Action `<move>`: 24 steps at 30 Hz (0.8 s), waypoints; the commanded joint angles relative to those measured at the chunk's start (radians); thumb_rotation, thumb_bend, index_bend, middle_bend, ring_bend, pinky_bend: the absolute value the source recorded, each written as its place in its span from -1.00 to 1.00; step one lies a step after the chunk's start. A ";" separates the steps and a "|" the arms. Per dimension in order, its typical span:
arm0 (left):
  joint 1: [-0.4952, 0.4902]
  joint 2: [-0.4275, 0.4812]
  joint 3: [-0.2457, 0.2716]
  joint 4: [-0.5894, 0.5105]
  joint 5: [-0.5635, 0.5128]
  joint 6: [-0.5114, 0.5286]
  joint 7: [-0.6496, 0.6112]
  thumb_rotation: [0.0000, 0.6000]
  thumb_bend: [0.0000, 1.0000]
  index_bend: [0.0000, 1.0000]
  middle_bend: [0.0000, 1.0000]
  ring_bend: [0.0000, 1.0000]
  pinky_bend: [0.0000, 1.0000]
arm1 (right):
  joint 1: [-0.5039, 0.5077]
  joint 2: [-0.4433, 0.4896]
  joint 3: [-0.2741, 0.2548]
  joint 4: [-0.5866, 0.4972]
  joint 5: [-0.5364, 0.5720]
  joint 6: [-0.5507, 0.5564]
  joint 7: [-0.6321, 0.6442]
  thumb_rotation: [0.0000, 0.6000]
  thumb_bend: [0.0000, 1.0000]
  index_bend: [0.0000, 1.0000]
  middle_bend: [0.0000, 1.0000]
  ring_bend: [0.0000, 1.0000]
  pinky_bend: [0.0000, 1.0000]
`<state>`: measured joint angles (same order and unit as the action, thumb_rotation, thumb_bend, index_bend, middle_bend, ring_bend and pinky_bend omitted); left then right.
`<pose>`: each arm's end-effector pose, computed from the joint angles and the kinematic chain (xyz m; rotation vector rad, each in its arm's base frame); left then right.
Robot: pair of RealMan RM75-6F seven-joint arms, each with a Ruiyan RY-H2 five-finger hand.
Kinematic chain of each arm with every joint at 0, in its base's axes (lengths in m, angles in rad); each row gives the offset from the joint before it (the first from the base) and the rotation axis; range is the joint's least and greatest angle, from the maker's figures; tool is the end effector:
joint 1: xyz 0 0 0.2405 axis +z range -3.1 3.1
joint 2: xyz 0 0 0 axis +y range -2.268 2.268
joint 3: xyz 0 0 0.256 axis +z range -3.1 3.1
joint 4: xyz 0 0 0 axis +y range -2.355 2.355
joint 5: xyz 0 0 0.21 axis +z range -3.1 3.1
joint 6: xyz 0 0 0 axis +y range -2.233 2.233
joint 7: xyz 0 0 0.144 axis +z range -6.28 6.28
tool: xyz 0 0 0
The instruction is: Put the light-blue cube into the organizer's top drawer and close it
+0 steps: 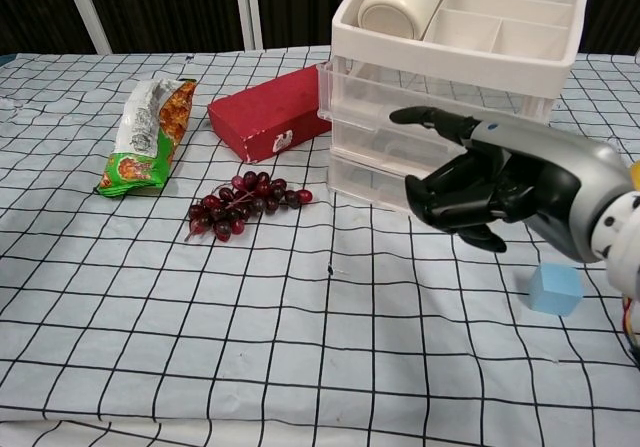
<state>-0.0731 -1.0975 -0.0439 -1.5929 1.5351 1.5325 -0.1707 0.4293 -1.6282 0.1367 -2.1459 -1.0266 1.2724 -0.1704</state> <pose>-0.3114 0.1763 0.1713 -1.3387 -0.9636 -1.0427 -0.0872 -0.2058 -0.0015 1.3358 -1.8835 1.3423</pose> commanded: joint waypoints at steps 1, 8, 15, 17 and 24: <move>0.000 -0.001 0.000 -0.001 0.001 0.000 0.002 1.00 -0.98 -1.00 -1.00 -1.00 -1.00 | -0.012 0.031 -0.014 -0.027 -0.077 0.049 -0.056 1.00 0.22 -0.94 0.62 0.75 0.78; -0.001 -0.003 0.001 -0.001 0.004 0.001 0.006 1.00 -0.97 -1.00 -1.00 -1.00 -1.00 | -0.019 0.049 0.041 -0.034 -0.063 0.098 -0.083 1.00 0.22 -0.89 0.61 0.75 0.78; -0.002 -0.005 0.001 -0.001 0.005 0.001 0.009 1.00 -0.97 -1.00 -1.00 -1.00 -1.00 | -0.019 0.063 0.064 -0.020 -0.005 0.106 -0.112 1.00 0.22 -0.75 0.62 0.75 0.78; -0.002 -0.005 0.001 -0.001 0.005 0.001 0.010 1.00 -0.97 -1.00 -1.00 -1.00 -1.00 | -0.019 0.064 0.069 -0.019 0.014 0.102 -0.110 1.00 0.22 -0.72 0.62 0.75 0.78; -0.002 -0.005 0.001 -0.001 0.006 0.002 0.009 1.00 -0.98 -1.00 -1.00 -1.00 -1.00 | -0.020 0.063 0.070 -0.006 0.029 0.098 -0.108 1.00 0.22 -0.70 0.61 0.75 0.78</move>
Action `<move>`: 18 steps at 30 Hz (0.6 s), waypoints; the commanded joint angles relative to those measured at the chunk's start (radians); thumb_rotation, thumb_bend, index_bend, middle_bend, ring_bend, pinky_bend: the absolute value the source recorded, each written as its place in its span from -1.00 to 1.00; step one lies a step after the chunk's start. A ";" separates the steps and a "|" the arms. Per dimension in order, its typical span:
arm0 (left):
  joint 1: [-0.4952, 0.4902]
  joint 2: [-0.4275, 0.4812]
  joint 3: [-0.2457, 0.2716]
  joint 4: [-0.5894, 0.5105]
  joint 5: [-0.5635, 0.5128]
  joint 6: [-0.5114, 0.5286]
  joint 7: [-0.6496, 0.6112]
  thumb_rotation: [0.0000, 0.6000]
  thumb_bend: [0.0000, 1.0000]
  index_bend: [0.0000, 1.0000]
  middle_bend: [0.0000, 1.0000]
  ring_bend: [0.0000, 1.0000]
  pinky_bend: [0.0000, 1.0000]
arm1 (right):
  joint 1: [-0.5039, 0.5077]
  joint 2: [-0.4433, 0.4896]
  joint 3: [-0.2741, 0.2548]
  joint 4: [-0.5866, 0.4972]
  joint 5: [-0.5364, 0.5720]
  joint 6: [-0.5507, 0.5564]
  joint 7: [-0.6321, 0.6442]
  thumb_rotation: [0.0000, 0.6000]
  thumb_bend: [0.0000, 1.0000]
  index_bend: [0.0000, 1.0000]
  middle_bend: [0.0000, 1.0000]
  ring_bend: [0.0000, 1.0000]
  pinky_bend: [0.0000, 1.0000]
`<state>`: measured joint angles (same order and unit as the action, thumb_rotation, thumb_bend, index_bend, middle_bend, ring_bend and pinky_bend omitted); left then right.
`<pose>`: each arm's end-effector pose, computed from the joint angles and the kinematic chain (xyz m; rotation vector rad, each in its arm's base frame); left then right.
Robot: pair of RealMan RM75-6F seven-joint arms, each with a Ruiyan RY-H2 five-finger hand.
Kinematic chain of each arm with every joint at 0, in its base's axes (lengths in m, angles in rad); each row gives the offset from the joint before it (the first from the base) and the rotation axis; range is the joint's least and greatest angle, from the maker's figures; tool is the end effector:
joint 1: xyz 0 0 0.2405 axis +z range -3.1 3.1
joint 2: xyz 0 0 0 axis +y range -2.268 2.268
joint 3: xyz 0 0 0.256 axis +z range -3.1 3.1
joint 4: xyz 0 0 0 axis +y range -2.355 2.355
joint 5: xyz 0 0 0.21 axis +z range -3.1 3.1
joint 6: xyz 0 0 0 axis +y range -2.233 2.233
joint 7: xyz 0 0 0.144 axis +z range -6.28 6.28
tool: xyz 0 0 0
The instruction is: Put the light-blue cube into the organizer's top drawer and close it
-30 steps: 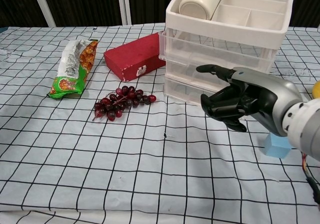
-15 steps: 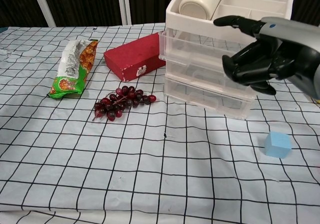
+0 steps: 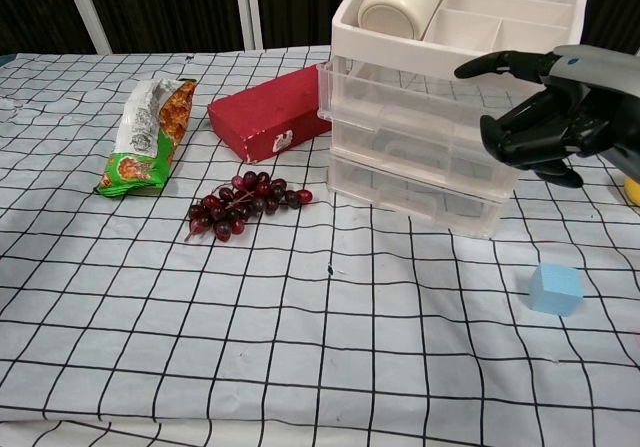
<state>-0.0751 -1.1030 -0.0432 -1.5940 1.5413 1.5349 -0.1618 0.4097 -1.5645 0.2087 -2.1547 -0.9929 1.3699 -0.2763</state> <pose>-0.3096 0.1767 0.1692 -1.3457 -0.9575 -1.0464 -0.1083 -0.2277 0.0298 1.2422 -1.6800 1.3055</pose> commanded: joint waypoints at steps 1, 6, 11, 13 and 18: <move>0.000 0.000 0.000 0.000 0.000 0.000 -0.001 1.00 -0.97 -1.00 -1.00 -1.00 -1.00 | -0.001 -0.002 -0.004 0.005 -0.007 0.001 -0.003 1.00 0.22 -0.70 0.61 0.75 0.78; 0.000 0.001 0.000 -0.001 0.000 0.000 -0.002 1.00 -0.97 -1.00 -1.00 -1.00 -1.00 | 0.000 -0.005 -0.001 0.021 0.009 0.001 -0.009 1.00 0.22 -0.69 0.61 0.75 0.78; 0.000 0.001 0.001 -0.003 0.001 -0.001 -0.005 1.00 -0.97 -1.00 -1.00 -1.00 -1.00 | 0.000 -0.005 0.001 0.030 0.033 -0.001 -0.018 1.00 0.22 -0.40 0.61 0.75 0.78; 0.000 0.001 0.001 -0.002 0.001 -0.001 -0.006 1.00 -0.97 -1.00 -1.00 -1.00 -1.00 | -0.001 -0.006 -0.001 0.027 0.033 -0.001 -0.018 1.00 0.22 -0.30 0.61 0.75 0.78; -0.001 0.001 0.001 -0.002 0.001 -0.001 -0.006 1.00 -0.97 -1.00 -1.00 -1.00 -1.00 | -0.006 -0.005 -0.016 0.010 0.020 -0.006 -0.012 1.00 0.22 -0.13 0.61 0.75 0.78</move>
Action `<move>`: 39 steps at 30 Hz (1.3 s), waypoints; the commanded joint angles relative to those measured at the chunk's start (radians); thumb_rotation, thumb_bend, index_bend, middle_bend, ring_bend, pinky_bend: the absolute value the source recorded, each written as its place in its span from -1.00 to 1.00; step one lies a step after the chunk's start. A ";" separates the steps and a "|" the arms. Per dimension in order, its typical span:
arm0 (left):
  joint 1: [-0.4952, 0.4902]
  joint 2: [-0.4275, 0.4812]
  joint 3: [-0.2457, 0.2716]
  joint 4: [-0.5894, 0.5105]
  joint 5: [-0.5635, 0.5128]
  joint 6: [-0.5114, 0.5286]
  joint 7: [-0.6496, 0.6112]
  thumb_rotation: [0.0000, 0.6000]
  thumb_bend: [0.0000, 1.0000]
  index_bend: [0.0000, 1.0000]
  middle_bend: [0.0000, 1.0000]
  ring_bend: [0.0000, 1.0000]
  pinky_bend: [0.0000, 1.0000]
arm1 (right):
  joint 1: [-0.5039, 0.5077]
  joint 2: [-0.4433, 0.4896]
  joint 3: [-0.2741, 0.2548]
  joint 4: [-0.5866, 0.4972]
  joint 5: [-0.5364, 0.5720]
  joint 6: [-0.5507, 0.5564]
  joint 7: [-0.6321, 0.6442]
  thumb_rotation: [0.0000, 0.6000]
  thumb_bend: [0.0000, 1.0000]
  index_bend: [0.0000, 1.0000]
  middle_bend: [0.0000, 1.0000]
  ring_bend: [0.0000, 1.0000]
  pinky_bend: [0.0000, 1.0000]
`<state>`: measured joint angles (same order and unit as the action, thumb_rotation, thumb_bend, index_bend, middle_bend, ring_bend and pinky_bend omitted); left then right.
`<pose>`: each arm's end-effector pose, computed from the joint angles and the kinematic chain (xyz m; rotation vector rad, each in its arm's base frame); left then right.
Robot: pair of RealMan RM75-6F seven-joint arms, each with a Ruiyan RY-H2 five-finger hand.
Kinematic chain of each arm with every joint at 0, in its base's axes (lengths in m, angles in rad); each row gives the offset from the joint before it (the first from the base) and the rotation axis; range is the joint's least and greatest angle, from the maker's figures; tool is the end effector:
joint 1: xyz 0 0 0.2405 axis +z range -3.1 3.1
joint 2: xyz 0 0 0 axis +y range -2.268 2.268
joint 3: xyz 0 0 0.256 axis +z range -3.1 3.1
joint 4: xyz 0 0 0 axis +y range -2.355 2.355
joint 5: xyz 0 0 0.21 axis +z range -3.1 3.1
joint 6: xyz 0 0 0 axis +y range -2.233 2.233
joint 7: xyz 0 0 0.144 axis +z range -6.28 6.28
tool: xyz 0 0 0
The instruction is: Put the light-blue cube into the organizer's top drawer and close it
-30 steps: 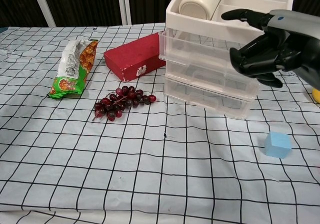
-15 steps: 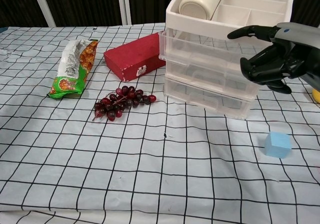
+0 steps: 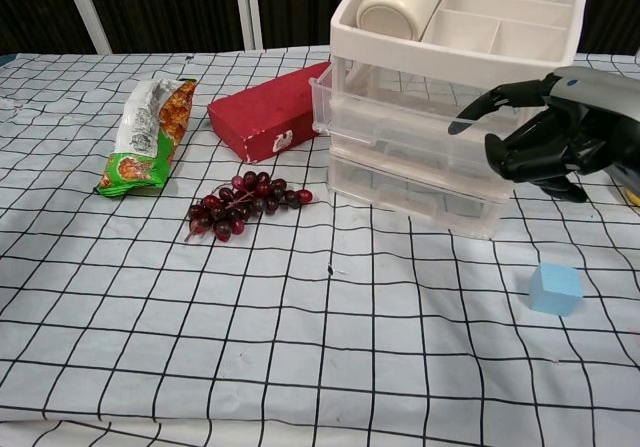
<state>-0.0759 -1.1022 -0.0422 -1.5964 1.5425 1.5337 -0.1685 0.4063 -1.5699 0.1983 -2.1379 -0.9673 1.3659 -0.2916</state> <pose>-0.3090 0.1767 0.1689 -1.3456 -0.9648 -1.0523 -0.1152 -0.2260 0.0235 1.2474 -1.6866 1.2528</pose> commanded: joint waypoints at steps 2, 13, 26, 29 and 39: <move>0.000 0.000 0.000 0.000 0.000 0.000 0.001 1.00 -0.97 -1.00 -1.00 -1.00 -1.00 | -0.008 0.004 -0.016 -0.020 -0.019 -0.003 0.009 1.00 0.22 -0.13 0.62 0.75 0.78; 0.000 -0.002 0.002 -0.001 0.004 0.000 0.005 1.00 -0.97 -1.00 -1.00 -1.00 -1.00 | -0.036 0.037 -0.076 -0.060 -0.089 -0.011 0.033 1.00 0.02 -0.88 0.62 0.75 0.78; 0.000 -0.002 0.001 -0.001 0.003 0.003 0.004 1.00 -0.97 -1.00 -1.00 -1.00 -1.00 | -0.111 0.176 -0.185 -0.133 -0.261 0.012 0.081 1.00 -0.06 -1.00 0.62 0.75 0.78; 0.000 -0.001 0.001 0.000 0.004 0.003 0.002 1.00 -0.97 -1.00 -1.00 -1.00 -1.00 | -0.146 0.273 -0.227 -0.152 -0.338 0.031 0.119 1.00 -0.07 -1.00 0.62 0.75 0.78; -0.001 -0.005 0.005 -0.003 0.013 0.004 0.011 1.00 -0.97 -1.00 -1.00 -1.00 -1.00 | -0.214 0.489 -0.249 -0.069 -0.396 0.074 0.269 1.00 -0.45 -0.93 0.61 0.75 0.78</move>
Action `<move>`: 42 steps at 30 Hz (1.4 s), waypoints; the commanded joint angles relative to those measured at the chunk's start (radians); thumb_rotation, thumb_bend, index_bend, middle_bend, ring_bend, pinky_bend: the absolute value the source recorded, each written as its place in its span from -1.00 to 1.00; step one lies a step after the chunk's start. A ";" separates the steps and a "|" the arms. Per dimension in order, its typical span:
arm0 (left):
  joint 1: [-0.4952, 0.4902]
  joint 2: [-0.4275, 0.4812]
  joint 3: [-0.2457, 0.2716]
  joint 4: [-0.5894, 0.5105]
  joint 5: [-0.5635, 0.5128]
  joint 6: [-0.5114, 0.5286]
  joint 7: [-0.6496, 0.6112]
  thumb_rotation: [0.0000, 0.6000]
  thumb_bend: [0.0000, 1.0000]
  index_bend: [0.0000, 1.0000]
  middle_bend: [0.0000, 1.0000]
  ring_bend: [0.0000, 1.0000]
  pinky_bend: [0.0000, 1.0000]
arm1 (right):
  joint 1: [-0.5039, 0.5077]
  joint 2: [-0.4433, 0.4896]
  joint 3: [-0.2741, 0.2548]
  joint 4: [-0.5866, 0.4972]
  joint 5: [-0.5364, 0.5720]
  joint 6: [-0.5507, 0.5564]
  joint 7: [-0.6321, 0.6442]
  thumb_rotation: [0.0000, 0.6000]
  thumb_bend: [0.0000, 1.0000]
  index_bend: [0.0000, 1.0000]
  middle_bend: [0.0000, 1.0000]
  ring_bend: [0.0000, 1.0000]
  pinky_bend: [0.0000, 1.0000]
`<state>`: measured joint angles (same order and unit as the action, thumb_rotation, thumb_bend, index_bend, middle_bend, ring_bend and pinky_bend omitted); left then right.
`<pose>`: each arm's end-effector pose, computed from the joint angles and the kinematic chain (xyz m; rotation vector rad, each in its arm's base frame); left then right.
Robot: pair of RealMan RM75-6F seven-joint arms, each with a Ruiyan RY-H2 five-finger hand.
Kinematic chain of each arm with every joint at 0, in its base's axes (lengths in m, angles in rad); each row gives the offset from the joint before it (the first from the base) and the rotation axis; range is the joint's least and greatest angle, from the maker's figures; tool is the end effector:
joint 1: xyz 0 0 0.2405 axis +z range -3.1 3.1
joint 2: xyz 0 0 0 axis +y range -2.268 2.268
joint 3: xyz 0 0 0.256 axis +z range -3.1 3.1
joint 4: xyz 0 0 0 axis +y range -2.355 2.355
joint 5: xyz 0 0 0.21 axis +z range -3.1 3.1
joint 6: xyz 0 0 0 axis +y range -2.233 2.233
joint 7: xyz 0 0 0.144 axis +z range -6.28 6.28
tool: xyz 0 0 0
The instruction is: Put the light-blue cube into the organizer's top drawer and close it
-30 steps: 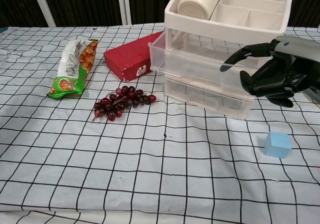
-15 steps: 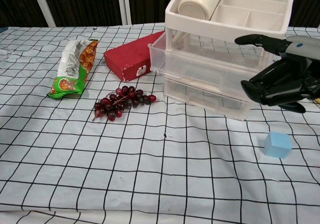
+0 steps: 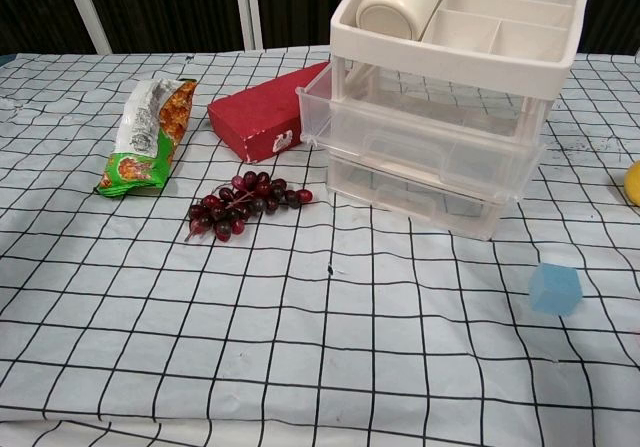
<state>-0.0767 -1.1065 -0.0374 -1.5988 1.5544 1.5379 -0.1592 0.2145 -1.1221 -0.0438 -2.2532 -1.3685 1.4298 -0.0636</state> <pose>-0.3067 0.1759 0.1665 -1.3583 -0.9591 -1.0560 -0.1751 -0.1721 0.1156 1.3037 -1.4892 1.2200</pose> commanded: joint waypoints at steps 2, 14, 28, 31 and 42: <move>-0.001 -0.002 0.001 0.000 0.003 0.000 0.004 1.00 -0.97 -1.00 -1.00 -1.00 -1.00 | -0.028 0.053 -0.012 0.075 0.017 -0.001 0.058 1.00 -0.49 -0.88 0.61 0.75 0.78; -0.008 -0.006 0.002 -0.003 0.007 -0.009 0.005 1.00 -0.97 -1.00 -1.00 -1.00 -1.00 | -0.014 -0.087 -0.035 0.238 0.138 -0.146 -0.023 1.00 -0.52 -0.61 0.62 0.76 0.79; -0.010 0.000 -0.001 -0.003 0.001 -0.010 -0.009 1.00 -0.97 -1.00 -1.00 -1.00 -1.00 | 0.003 -0.325 0.029 0.383 0.238 -0.160 -0.183 1.00 -0.52 -0.49 0.62 0.76 0.79; -0.010 0.000 -0.001 -0.003 0.000 -0.009 -0.010 1.00 -0.97 -1.00 -1.00 -1.00 -1.00 | 0.006 -0.344 0.044 0.396 0.248 -0.161 -0.186 1.00 -0.52 -0.49 0.62 0.76 0.79; -0.010 0.001 -0.002 -0.003 -0.004 -0.010 -0.013 1.00 -0.97 -1.00 -1.00 -1.00 -1.00 | 0.022 -0.414 0.090 0.459 0.312 -0.176 -0.218 1.00 -0.47 -0.45 0.62 0.76 0.79</move>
<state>-0.0865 -1.1054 -0.0394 -1.6020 1.5507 1.5276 -0.1720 0.2354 -1.5302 0.0414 -1.8001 -1.0642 1.2572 -0.2786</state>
